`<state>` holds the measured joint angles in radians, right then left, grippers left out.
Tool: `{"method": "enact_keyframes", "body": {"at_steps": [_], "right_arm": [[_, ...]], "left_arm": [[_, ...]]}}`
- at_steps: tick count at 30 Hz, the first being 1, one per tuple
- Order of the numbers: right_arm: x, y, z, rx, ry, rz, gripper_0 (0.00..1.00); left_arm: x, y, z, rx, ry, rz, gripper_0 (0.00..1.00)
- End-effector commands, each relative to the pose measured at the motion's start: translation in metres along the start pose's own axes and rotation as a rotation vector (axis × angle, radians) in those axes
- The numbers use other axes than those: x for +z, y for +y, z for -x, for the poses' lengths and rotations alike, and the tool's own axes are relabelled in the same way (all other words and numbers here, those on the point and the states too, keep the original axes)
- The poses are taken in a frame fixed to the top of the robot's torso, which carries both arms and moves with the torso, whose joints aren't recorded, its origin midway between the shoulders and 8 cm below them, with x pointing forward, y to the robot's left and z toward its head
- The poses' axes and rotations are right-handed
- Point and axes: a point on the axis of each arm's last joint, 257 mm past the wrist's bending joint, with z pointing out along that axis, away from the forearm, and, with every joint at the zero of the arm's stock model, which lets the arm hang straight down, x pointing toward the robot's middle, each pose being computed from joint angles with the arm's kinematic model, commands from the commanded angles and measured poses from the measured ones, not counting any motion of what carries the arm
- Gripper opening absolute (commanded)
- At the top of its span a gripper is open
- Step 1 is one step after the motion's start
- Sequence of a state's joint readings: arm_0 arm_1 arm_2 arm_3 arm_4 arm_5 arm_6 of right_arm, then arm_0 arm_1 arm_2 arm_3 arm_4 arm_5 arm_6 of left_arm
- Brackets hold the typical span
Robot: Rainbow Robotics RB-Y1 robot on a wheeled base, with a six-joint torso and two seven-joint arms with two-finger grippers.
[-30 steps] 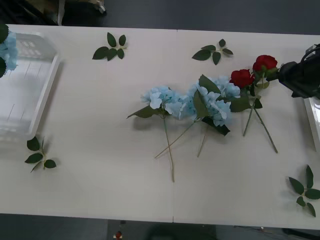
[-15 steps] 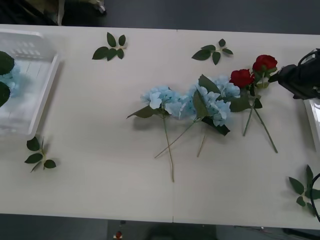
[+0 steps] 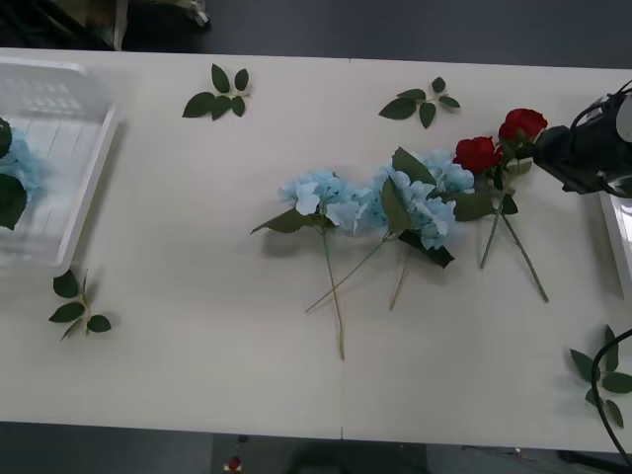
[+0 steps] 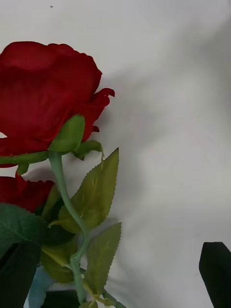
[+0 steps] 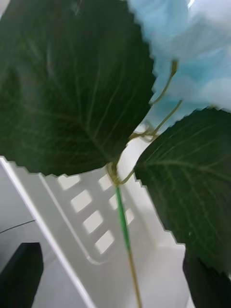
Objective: Put the red flowers into the right box and the blue flowers into the left box
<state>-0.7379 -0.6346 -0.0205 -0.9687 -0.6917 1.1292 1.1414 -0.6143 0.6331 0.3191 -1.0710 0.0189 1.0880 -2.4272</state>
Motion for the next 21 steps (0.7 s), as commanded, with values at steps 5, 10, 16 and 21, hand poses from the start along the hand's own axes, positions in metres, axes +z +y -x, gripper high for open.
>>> {"method": "enact_keyframes", "body": {"at_steps": [5,10,16,21], "right_arm": [[-0.002,0.024,0.012,0.043,-0.037,0.036,1.0],[0.005,0.025,0.01,0.048,-0.05,0.038,1.0],[0.011,0.023,0.008,0.052,-0.058,0.033,1.0],[0.016,0.021,0.007,0.06,-0.067,0.033,1.0]], "left_arm": [[-0.036,0.006,0.045,-0.054,-0.142,-0.083,1.0],[-0.087,-0.006,0.08,-0.052,-0.249,-0.196,1.0],[-0.139,-0.021,0.136,-0.017,-0.445,-0.264,1.0],[-0.171,-0.067,0.194,0.002,-0.613,-0.356,1.0]]}}
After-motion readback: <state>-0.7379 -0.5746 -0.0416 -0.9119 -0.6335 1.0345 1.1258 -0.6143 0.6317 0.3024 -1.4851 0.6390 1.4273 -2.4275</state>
